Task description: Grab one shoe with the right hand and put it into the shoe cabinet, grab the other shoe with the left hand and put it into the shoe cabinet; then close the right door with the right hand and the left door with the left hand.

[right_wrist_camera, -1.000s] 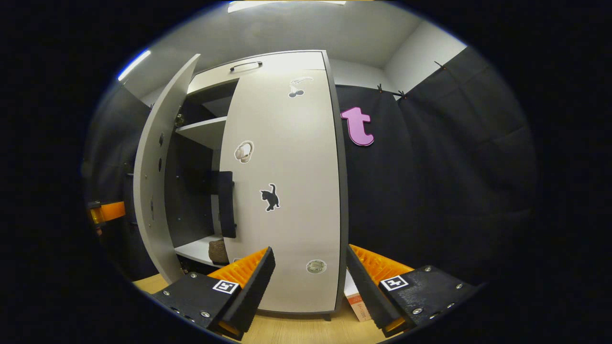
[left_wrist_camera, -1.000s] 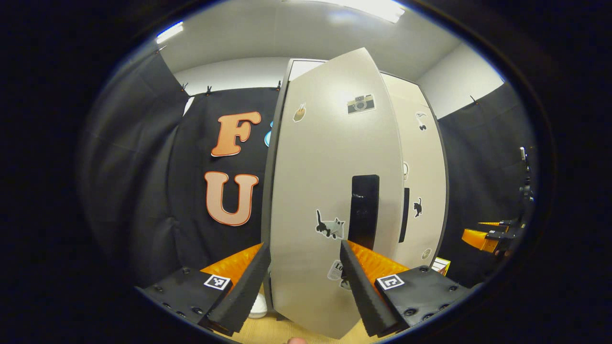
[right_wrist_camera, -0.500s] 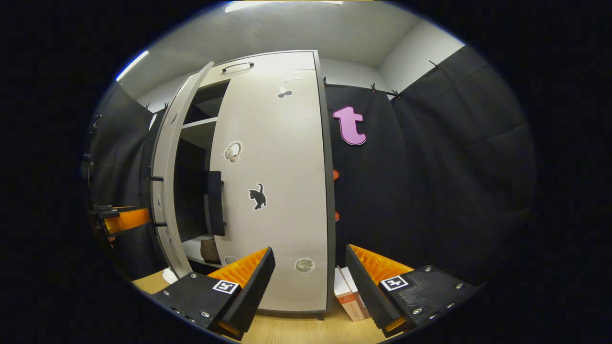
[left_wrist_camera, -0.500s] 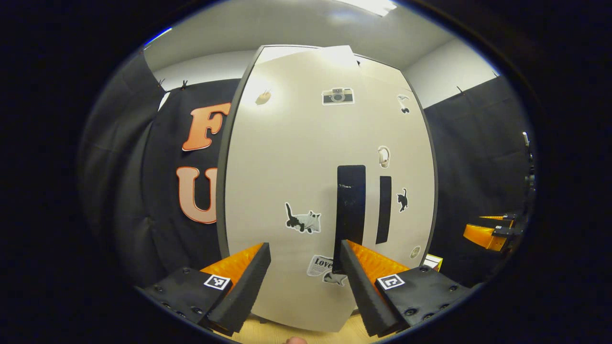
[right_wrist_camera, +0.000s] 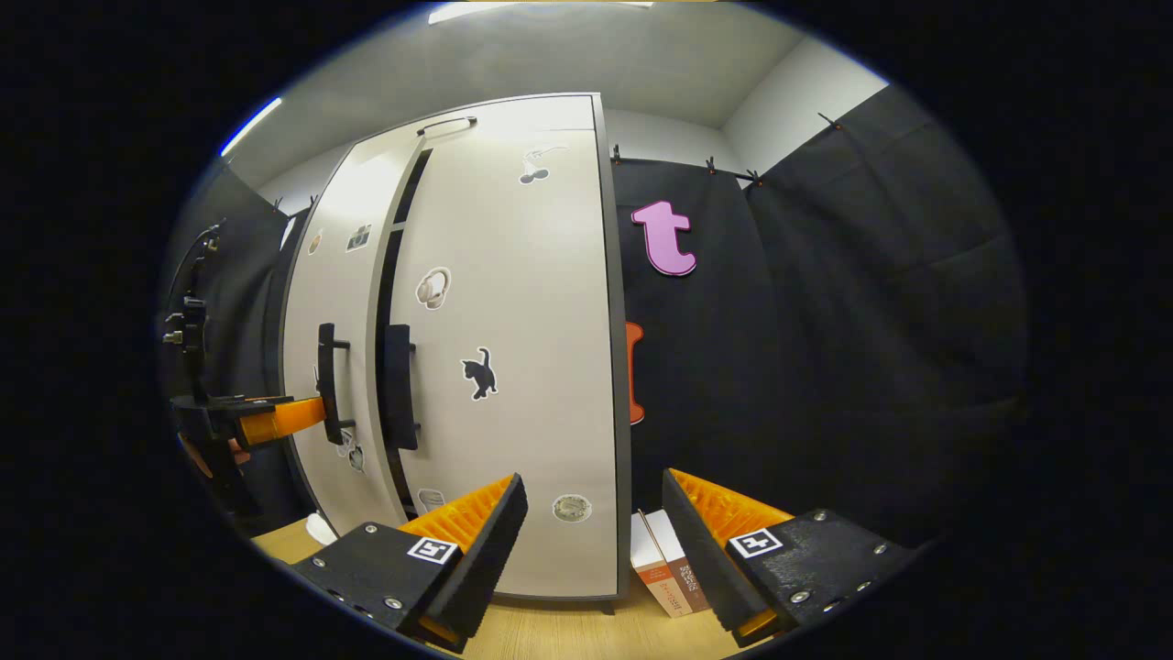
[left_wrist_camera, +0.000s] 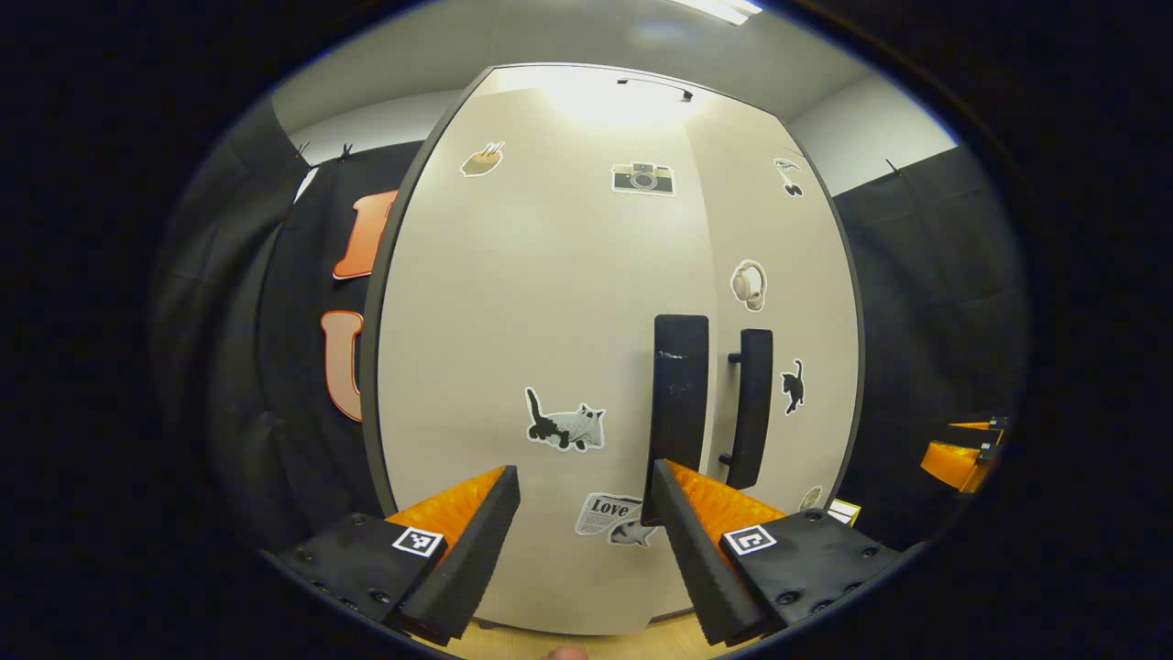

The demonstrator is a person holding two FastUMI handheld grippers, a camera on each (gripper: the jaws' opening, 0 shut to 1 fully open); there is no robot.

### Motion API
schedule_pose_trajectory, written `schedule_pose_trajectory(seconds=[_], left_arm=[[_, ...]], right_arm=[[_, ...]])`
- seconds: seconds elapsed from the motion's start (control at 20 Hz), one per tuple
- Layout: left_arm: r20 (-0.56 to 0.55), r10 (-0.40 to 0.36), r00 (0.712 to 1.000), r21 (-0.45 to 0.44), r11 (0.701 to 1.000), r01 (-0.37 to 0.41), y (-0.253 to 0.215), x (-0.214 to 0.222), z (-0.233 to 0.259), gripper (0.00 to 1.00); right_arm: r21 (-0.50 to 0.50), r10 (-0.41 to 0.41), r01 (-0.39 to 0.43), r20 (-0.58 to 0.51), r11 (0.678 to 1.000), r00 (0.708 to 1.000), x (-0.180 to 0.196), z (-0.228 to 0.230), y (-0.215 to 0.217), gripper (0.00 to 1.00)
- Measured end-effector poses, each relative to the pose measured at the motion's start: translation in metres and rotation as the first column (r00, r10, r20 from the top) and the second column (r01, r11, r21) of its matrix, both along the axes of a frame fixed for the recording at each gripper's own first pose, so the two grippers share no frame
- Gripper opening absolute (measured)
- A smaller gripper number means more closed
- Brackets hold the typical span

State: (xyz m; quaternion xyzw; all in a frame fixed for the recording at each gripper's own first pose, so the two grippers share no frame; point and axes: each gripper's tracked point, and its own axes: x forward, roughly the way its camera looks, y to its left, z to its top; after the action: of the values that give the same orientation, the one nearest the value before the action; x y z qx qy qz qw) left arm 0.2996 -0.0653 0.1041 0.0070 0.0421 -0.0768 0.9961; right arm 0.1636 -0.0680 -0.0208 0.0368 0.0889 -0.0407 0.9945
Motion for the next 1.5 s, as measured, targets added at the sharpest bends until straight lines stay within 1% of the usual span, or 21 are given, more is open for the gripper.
schedule_pose_trajectory(seconds=[0.05,0.45,0.6,0.85,1.0,1.05,1.1,1.2,1.3,1.4,1.5], left_arm=[[-0.002,0.000,1.000,-0.012,1.000,0.000,0.000,0.003,0.000,0.96],[0.007,0.011,1.000,-0.019,1.000,-0.011,0.000,0.007,-0.001,0.96],[-0.007,0.027,1.000,0.006,1.000,-0.027,0.002,0.008,-0.005,0.97],[-0.005,0.038,0.999,-0.013,0.999,-0.038,0.003,0.008,0.001,0.97],[0.011,0.054,0.998,0.001,0.999,-0.054,0.011,-0.001,0.010,0.97],[0.014,0.058,0.998,0.007,0.998,-0.058,0.013,-0.004,0.012,0.94],[0.015,0.059,0.998,0.009,0.998,-0.059,0.015,-0.010,0.014,0.96],[0.034,0.068,0.997,0.018,0.998,-0.068,0.019,-0.023,0.021,0.97],[0.044,0.073,0.996,0.029,0.997,-0.074,0.023,-0.035,0.025,0.96],[0.044,0.067,0.997,0.024,0.997,-0.068,0.023,-0.045,0.025,0.96],[0.033,0.057,0.998,0.011,0.998,-0.058,0.023,-0.052,0.024,0.96]], right_arm=[[-0.001,0.003,-0.003,-0.002,1.000,1.000,-0.001,0.001,0.000,0.92],[-0.005,0.015,-0.015,0.008,1.000,1.000,0.003,0.010,-0.002,0.92],[-0.002,0.028,-0.028,0.001,1.000,1.000,0.004,0.008,0.002,0.92],[0.015,0.050,-0.050,-0.001,0.999,0.999,0.005,0.002,0.014,0.92],[0.026,0.060,-0.060,-0.004,0.998,0.998,0.008,-0.006,0.024,0.92],[0.036,0.072,-0.072,-0.006,0.997,0.997,0.008,-0.007,0.030,0.92],[0.048,0.082,-0.081,-0.008,0.996,0.997,0.011,-0.009,0.035,0.92],[0.062,0.101,-0.100,-0.012,0.993,0.995,0.014,-0.011,0.045,0.92],[0.052,0.112,-0.111,-0.005,0.992,0.994,0.015,-0.010,0.052,0.92],[0.037,0.120,-0.120,-0.007,0.992,0.993,0.015,-0.012,0.059,0.92],[0.052,0.135,-0.134,-0.005,0.990,0.991,0.016,-0.010,0.067,0.92]])
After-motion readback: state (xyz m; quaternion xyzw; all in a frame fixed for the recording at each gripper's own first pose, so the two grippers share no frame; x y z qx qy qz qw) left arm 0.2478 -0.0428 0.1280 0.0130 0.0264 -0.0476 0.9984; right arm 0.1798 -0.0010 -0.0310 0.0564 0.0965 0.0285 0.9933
